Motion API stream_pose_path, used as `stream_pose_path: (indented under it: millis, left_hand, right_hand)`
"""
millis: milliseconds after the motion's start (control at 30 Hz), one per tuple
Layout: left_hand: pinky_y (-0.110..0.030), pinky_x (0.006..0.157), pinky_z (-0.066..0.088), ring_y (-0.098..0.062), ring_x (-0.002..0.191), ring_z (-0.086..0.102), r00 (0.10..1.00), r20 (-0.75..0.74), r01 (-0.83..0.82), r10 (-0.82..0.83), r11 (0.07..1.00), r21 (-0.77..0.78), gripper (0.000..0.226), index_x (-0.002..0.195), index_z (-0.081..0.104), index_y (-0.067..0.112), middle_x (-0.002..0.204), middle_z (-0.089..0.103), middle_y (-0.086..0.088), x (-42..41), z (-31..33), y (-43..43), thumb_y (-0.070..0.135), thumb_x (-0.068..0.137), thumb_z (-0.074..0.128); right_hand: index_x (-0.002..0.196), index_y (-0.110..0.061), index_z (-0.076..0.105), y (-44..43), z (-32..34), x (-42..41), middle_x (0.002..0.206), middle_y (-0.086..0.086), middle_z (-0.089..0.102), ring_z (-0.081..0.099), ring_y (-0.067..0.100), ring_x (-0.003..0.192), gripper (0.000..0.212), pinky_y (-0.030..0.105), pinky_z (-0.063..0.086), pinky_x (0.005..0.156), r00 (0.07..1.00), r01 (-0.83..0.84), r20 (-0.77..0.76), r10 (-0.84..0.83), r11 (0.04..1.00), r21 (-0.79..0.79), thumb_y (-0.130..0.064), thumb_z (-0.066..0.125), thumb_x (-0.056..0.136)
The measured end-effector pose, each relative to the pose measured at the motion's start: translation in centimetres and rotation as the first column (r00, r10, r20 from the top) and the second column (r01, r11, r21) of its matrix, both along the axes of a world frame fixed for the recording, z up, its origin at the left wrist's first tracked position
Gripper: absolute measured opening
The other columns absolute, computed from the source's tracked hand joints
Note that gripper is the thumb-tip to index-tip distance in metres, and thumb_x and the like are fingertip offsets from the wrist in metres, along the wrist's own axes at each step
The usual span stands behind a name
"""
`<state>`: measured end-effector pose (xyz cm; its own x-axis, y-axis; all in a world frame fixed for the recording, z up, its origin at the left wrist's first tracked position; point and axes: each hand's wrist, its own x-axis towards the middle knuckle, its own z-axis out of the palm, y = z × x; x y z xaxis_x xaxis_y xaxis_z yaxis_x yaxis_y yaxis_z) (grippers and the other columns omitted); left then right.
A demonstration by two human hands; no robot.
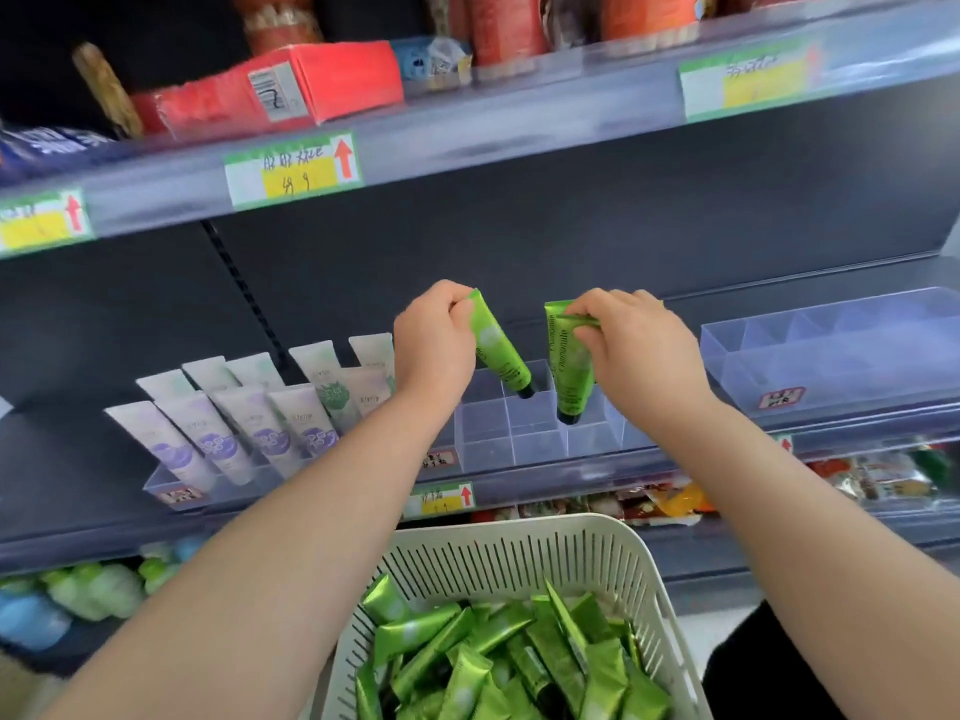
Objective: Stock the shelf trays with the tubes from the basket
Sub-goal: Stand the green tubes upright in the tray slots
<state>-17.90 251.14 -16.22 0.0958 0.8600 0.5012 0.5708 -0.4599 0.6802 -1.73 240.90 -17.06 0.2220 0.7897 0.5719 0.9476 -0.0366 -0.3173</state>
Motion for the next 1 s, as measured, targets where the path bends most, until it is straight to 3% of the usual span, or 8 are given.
stream_pose_path:
  millis: [133,300,400,700,800,1000]
  left_hand:
    - [-0.016,0.062,0.027,-0.013,0.083,0.049,0.996,-0.091,0.02,-0.021,1.0,-0.015,0.025,0.105,0.07,0.017,0.098,0.066,0.002,2.4,-0.4,2.1,0.011,0.096,0.048]
    - [-0.029,0.078,0.046,-0.019,0.095,0.058,0.947,-0.29,0.13,-0.142,0.99,-0.058,0.024,0.109,0.07,0.018,0.104,0.069,-0.001,4.5,-1.8,4.5,0.015,0.097,0.049]
    - [-0.033,0.079,0.047,-0.024,0.094,0.058,0.893,-0.411,0.177,-0.183,0.983,-0.053,0.022,0.107,0.071,0.017,0.101,0.067,-0.005,5.0,-2.7,5.5,0.016,0.097,0.051]
    - [-0.038,0.084,0.048,-0.023,0.099,0.058,0.872,-0.435,0.219,-0.227,0.973,-0.069,0.02,0.109,0.069,0.018,0.107,0.066,-0.002,4.9,-2.1,5.8,0.016,0.094,0.055]
    - [-0.036,0.084,0.047,-0.022,0.1,0.058,0.873,-0.436,0.226,-0.217,0.974,-0.033,0.021,0.113,0.067,0.017,0.11,0.065,-0.002,3.6,-1.7,5.3,0.017,0.094,0.059]
    - [-0.037,0.092,0.046,-0.022,0.118,0.051,0.853,-0.503,0.176,-0.139,0.984,0.026,0.032,0.127,0.059,0.017,0.129,0.059,-0.001,0.9,-1.1,4.5,0.018,0.095,0.06]
  right_hand:
    - [0.11,-0.019,0.062,1.0,-1.2,1.3,0.1,0.001,0.067,0.054,0.027,0.095,0.02,0.041,0.046,0.071,1.0,-0.014,0.022,0.015,1.0,-0.024,-0.022,0.049,0.096]
    - [0.103,-0.017,0.066,1.7,-2.3,2.4,0.093,0.001,0.07,0.056,0.028,0.089,0.014,0.039,0.048,0.065,0.999,-0.045,0.027,0.045,0.999,0.002,-0.017,0.057,0.092]
    - [0.102,-0.018,0.067,2.0,-2.6,2.8,0.091,0.0,0.07,0.056,0.027,0.086,0.014,0.037,0.047,0.064,0.998,-0.044,0.038,0.044,0.999,0.01,-0.017,0.059,0.091]
    - [0.1,-0.018,0.064,3.3,-1.4,2.3,0.086,-0.001,0.067,0.051,0.025,0.08,0.011,0.037,0.046,0.057,0.998,-0.049,0.046,0.045,0.996,0.08,-0.017,0.057,0.092]
    - [0.099,-0.019,0.064,4.0,-0.7,1.2,0.085,-0.001,0.065,0.052,0.026,0.082,0.011,0.032,0.04,0.055,0.996,-0.052,0.079,0.045,0.994,0.092,-0.018,0.056,0.092]
    - [0.103,-0.016,0.062,6.1,0.4,-0.4,0.089,0.002,0.065,0.051,0.027,0.086,0.014,0.031,0.032,0.055,0.993,-0.018,0.12,0.007,0.996,0.091,-0.013,0.054,0.092]
